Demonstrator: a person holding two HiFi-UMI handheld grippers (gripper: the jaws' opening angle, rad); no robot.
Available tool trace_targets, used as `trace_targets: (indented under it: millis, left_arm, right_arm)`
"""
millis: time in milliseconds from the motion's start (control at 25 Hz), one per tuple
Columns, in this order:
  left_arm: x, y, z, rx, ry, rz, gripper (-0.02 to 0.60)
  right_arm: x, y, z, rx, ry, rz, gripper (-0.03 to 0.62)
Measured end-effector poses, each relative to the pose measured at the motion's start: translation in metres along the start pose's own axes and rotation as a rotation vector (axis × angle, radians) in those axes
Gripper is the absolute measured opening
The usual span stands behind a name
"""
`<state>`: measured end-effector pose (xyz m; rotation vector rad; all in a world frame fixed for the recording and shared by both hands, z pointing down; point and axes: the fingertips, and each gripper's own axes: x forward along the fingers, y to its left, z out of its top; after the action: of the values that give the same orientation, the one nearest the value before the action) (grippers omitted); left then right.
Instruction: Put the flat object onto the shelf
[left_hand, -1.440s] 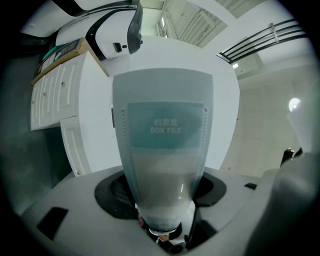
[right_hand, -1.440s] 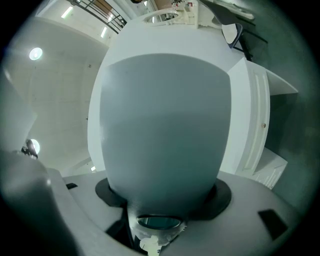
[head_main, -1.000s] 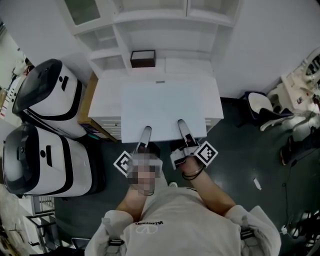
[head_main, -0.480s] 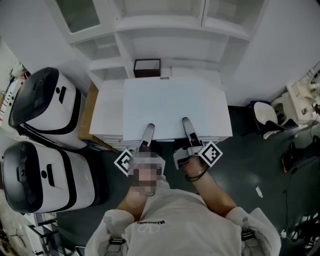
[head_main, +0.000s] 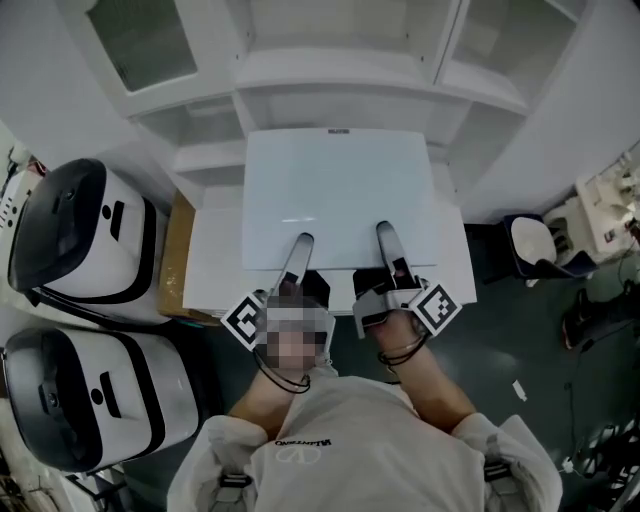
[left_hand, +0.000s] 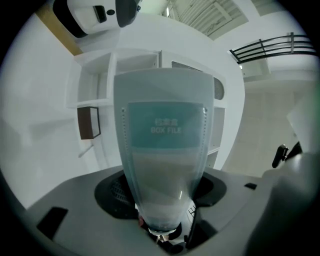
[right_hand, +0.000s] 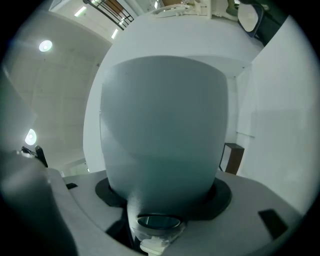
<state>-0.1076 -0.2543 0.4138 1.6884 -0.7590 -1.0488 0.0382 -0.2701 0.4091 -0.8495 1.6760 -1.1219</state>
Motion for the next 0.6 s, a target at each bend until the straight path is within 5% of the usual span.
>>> trace_targets:
  millis: [600]
  left_arm:
    - [0.101,-0.054,0.052,0.035,0.015,-0.126,0.276]
  right_arm:
    - [0.104,0.06,0.041,-0.07,-0.051,0.121,0.304]
